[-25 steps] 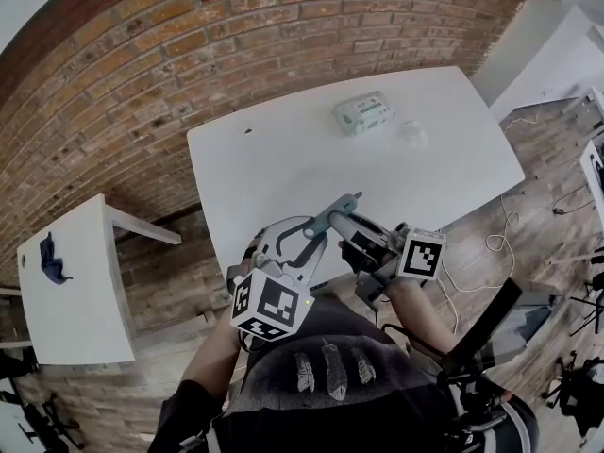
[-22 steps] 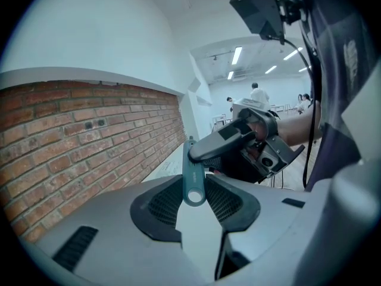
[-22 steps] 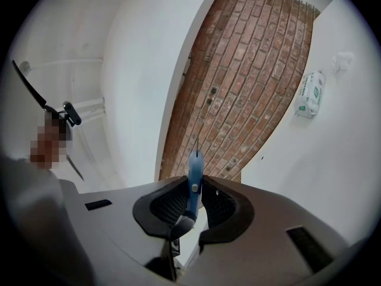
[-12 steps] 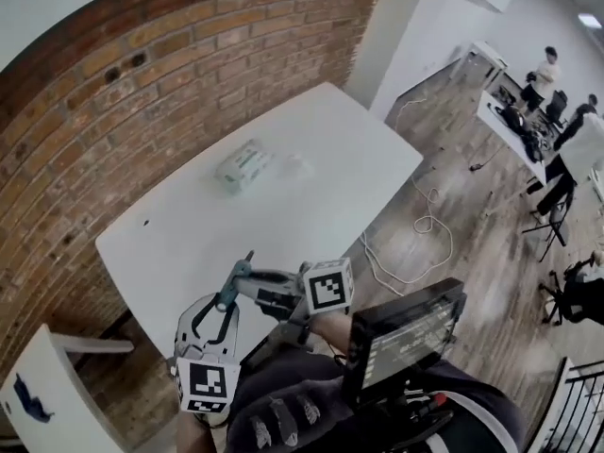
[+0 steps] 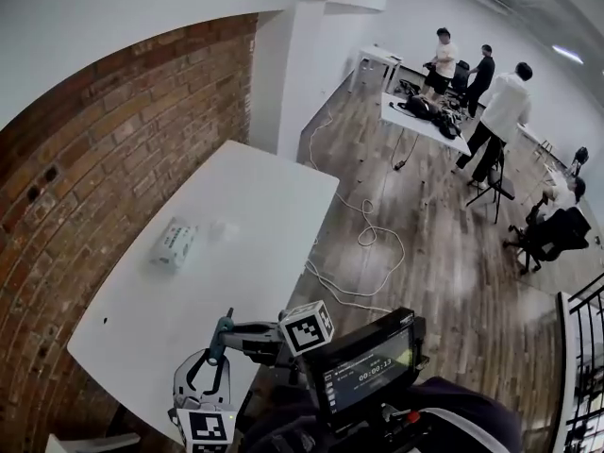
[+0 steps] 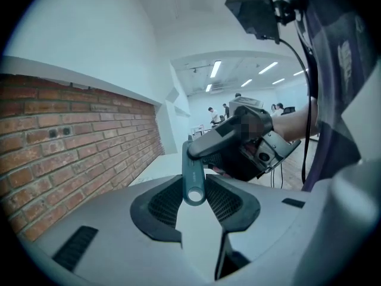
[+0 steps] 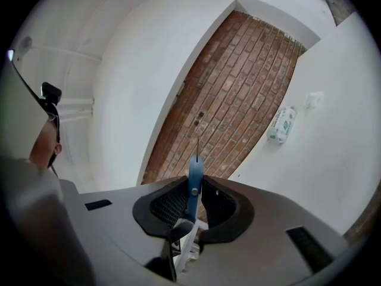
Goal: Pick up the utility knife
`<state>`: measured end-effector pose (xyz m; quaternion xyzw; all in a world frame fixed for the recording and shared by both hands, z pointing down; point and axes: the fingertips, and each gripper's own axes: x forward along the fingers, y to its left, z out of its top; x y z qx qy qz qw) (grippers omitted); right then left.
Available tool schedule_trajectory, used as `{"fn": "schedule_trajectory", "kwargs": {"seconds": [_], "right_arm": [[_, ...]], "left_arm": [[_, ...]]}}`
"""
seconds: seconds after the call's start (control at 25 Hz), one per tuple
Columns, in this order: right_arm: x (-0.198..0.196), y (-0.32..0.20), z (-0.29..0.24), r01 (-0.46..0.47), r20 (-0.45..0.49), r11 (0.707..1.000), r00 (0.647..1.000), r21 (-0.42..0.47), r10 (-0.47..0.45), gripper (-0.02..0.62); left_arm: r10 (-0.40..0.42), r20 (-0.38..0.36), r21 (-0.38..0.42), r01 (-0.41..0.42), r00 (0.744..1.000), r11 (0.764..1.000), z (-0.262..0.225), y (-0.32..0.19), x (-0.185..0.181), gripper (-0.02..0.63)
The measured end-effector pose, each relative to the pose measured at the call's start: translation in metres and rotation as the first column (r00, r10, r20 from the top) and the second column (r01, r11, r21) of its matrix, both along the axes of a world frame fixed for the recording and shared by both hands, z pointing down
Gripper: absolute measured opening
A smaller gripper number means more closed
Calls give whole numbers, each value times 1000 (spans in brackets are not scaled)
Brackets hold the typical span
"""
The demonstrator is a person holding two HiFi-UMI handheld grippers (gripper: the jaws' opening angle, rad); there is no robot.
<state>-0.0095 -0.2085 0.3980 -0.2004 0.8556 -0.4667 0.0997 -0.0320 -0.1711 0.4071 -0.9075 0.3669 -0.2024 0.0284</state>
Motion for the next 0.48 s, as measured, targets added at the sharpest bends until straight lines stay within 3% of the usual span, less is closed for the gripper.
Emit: {"fn": "schedule_trajectory", "kwargs": {"seconds": [0.28,0.48], "right_arm": [[27,0,-1,-103,3,995,995,-15,103,69],[26,2,3,-126,-14,992,992,-23,125,69]], "left_arm": [[110,-20,14,-110,994,994,-1,0,21,120],[142,-21,11,-142,990,990,1,3,17,120]]}}
